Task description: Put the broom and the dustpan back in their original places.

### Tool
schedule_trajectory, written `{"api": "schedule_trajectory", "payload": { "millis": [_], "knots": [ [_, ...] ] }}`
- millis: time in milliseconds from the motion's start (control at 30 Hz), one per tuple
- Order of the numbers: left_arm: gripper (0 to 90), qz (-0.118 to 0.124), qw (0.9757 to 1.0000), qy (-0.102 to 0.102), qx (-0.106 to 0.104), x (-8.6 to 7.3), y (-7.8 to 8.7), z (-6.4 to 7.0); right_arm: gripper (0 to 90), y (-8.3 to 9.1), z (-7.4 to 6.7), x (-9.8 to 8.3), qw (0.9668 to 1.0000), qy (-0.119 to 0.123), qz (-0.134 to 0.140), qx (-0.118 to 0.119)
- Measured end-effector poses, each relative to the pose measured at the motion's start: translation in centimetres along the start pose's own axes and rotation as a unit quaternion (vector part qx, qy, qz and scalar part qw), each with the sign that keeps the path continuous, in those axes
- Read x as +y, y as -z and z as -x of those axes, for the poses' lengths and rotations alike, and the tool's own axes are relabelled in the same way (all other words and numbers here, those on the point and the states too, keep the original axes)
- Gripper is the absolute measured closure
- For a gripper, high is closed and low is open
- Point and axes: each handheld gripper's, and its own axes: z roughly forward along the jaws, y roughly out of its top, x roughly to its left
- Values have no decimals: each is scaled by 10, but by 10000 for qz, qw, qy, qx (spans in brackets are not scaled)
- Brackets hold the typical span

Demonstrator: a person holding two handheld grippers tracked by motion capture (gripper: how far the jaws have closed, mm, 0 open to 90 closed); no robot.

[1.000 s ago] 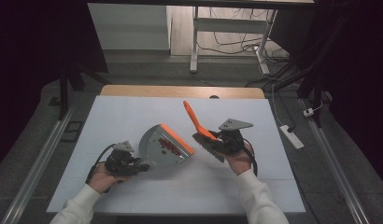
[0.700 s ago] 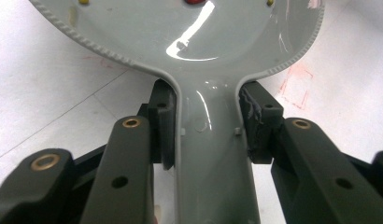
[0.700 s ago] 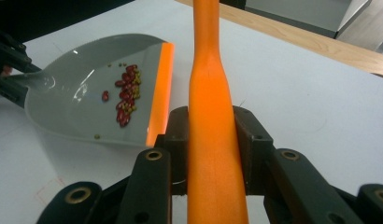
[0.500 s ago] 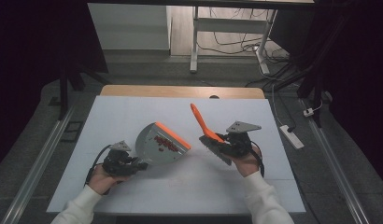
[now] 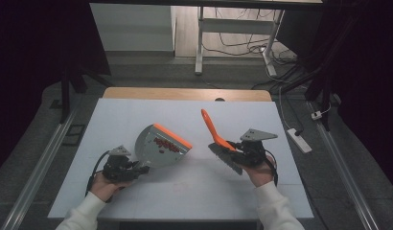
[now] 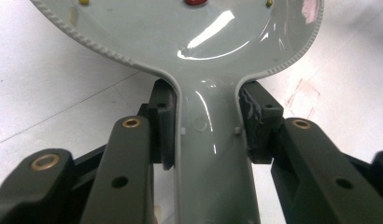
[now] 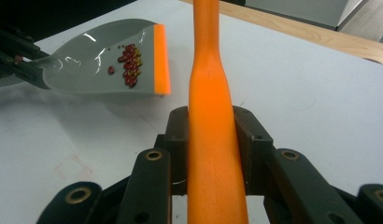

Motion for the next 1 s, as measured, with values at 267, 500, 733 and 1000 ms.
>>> {"api": "schedule_trajectory", "payload": {
  "millis": [267,500,733,1000],
  "knots": [
    [610,208,9989,351,243,-7,3,2,697,8,1,-16,9997,-194,-128,0],
    [610,382,9958,682,476,-14,8,0,698,17,6,-27,9994,-291,-156,-113],
    [610,477,9918,983,657,-19,12,-5,698,27,8,-35,9986,-391,-201,-286],
    [610,534,9878,1199,835,-24,16,-11,698,34,13,-40,9977,-562,-200,-322]
  ]
}}
